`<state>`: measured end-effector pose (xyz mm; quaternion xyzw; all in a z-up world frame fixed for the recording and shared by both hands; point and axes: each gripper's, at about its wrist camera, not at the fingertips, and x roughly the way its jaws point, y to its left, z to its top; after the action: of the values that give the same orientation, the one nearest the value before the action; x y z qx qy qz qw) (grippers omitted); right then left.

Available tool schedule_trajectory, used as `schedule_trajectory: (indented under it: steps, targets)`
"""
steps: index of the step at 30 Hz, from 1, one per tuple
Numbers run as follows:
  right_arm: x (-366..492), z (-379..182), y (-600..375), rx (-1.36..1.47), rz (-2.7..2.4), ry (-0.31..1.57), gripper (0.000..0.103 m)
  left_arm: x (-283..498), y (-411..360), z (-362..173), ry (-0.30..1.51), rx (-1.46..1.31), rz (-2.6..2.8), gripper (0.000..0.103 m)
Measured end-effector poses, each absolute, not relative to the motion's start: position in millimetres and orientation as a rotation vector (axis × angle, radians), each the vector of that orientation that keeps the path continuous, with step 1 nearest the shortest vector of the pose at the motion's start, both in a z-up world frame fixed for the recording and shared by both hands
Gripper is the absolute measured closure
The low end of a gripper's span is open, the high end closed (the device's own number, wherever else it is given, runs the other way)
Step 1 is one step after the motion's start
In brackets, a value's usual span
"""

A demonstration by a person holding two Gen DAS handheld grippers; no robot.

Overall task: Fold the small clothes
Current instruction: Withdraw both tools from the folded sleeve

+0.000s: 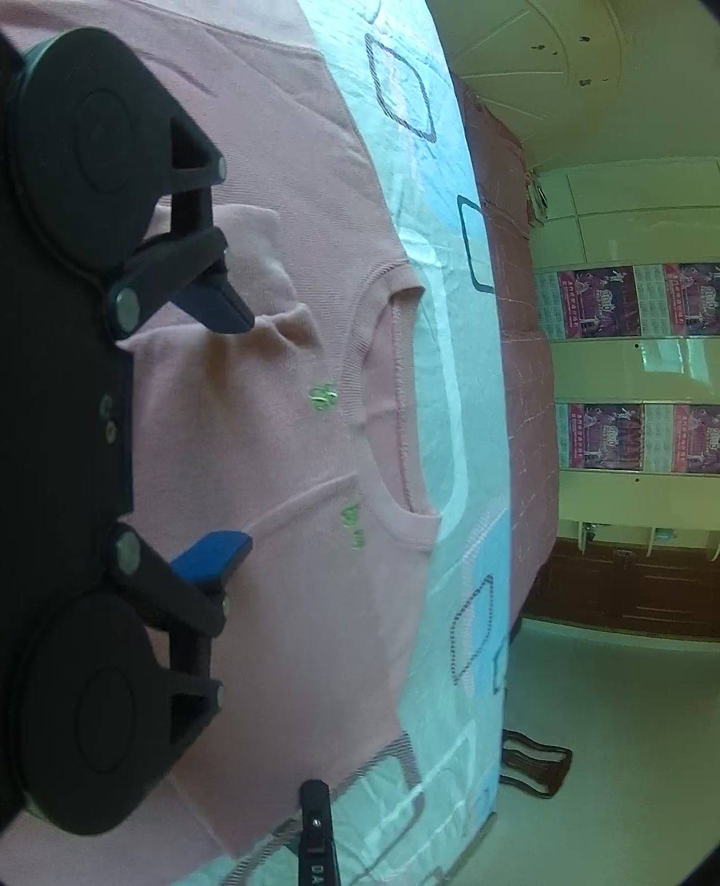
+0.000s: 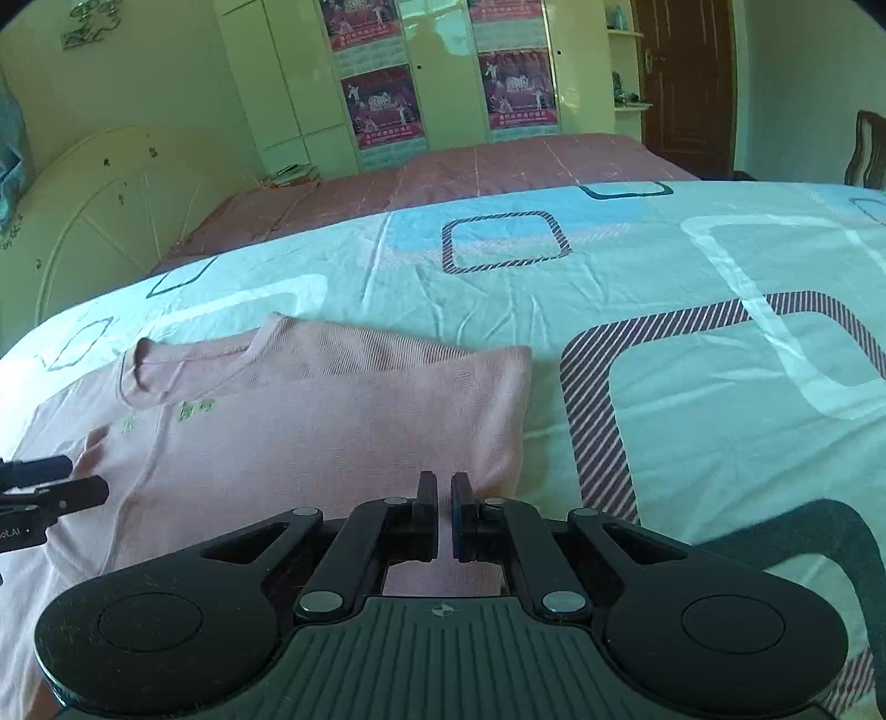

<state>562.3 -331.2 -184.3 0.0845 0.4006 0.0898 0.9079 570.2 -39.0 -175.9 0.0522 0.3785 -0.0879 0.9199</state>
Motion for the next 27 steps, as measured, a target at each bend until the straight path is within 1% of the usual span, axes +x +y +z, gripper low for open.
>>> schedule_trajectory:
  steps: [1, 2, 4, 5, 6, 9, 11, 13, 15, 18, 20, 22, 23, 25, 27]
  targets:
    - [554, -192, -329, 0.148, 0.18, 0.847, 0.099, 567, -37, -184, 0.811, 0.134, -0.169, 0.032]
    - [545, -195, -329, 0.131, 0.179, 0.819, 0.099, 561, -32, -188, 0.798, 0.136, -0.177, 0.032]
    - [539, -192, -331, 0.143, 0.163, 0.833, 0.099, 554, -25, -185, 0.792, 0.132, -0.189, 0.032]
    - [538, -187, -331, 0.156, 0.152, 0.839, 0.099, 550, -21, -181, 0.786, 0.128, -0.19, 0.034]
    - [533, -180, -330, 0.161, 0.148, 0.815, 0.099, 547, -16, -177, 0.773, 0.119, -0.187, 0.039]
    - [514, -165, -319, 0.126, 0.154, 0.734, 0.099, 541, -2, -173, 0.767, 0.072, -0.183, 0.039]
    - [508, -171, -310, 0.131, 0.16, 0.753, 0.099, 542, 1, -181, 0.798, 0.081, -0.191, 0.039]
    - [508, -188, -304, 0.123, 0.136, 0.817, 0.099, 543, 1, -184, 0.794, 0.108, -0.2, 0.038]
    - [504, -197, -303, 0.143, 0.115, 0.789, 0.099, 547, 0, -184, 0.804, 0.112, -0.201, 0.037]
    - [505, -196, -297, 0.125, 0.084, 0.79, 0.098, 550, 0, -185, 0.803, 0.114, -0.205, 0.035]
    - [505, -197, -294, 0.104, 0.076, 0.789, 0.096, 548, -1, -186, 0.791, 0.128, -0.208, 0.035]
    - [505, -194, -293, 0.094, 0.072, 0.8, 0.096, 545, -1, -183, 0.788, 0.13, -0.204, 0.036]
    - [504, -189, -293, 0.094, 0.07, 0.804, 0.096, 540, 1, -179, 0.782, 0.114, -0.194, 0.04]
    - [497, -177, -294, 0.108, 0.067, 0.761, 0.096, 530, 6, -170, 0.752, 0.085, -0.179, 0.041]
    - [500, -181, -294, 0.097, 0.069, 0.801, 0.096, 532, 7, -177, 0.822, 0.096, -0.145, 0.04]
